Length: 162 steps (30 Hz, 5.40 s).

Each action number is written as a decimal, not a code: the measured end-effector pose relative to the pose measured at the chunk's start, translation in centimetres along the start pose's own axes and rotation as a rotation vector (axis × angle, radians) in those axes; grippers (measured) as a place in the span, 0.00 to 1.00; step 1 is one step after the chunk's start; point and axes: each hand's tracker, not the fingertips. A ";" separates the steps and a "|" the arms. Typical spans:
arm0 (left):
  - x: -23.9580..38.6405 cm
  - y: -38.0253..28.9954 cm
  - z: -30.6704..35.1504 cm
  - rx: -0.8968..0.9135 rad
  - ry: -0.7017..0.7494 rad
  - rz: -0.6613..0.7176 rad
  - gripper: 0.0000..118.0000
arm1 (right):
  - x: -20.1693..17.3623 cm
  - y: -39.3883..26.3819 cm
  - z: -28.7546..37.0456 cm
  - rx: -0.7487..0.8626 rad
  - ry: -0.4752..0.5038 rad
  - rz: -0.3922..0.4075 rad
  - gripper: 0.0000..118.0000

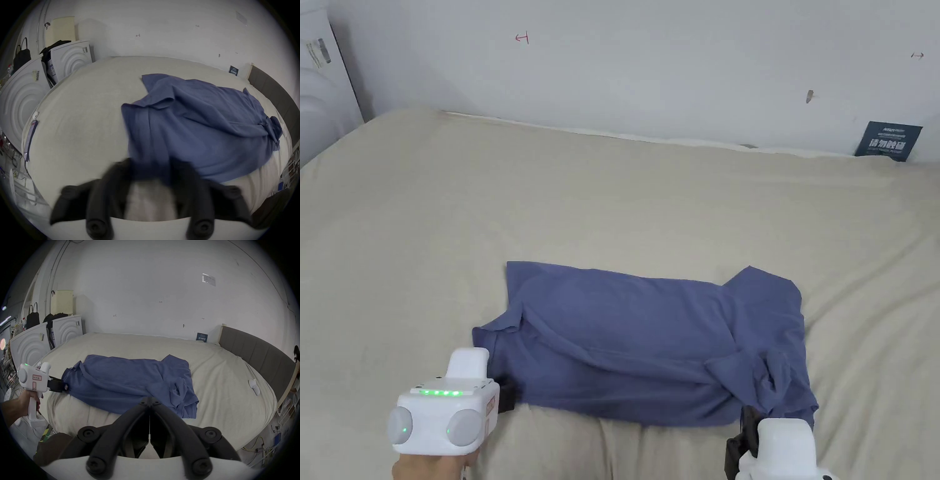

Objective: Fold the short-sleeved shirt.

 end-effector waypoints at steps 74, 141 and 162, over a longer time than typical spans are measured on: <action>9.0 3.4 29.6 0.661 -0.048 -0.064 0.76 | -0.8 10.5 7.2 0.154 0.032 -0.039 0.80; -0.7 14.3 -1.0 0.171 -0.041 -0.057 0.05 | 18.4 8.1 -30.4 -0.497 -0.021 -0.041 0.85; -1.3 13.6 0.9 0.207 -0.011 -0.094 0.05 | 17.0 10.7 -21.2 -0.266 -0.027 0.063 0.00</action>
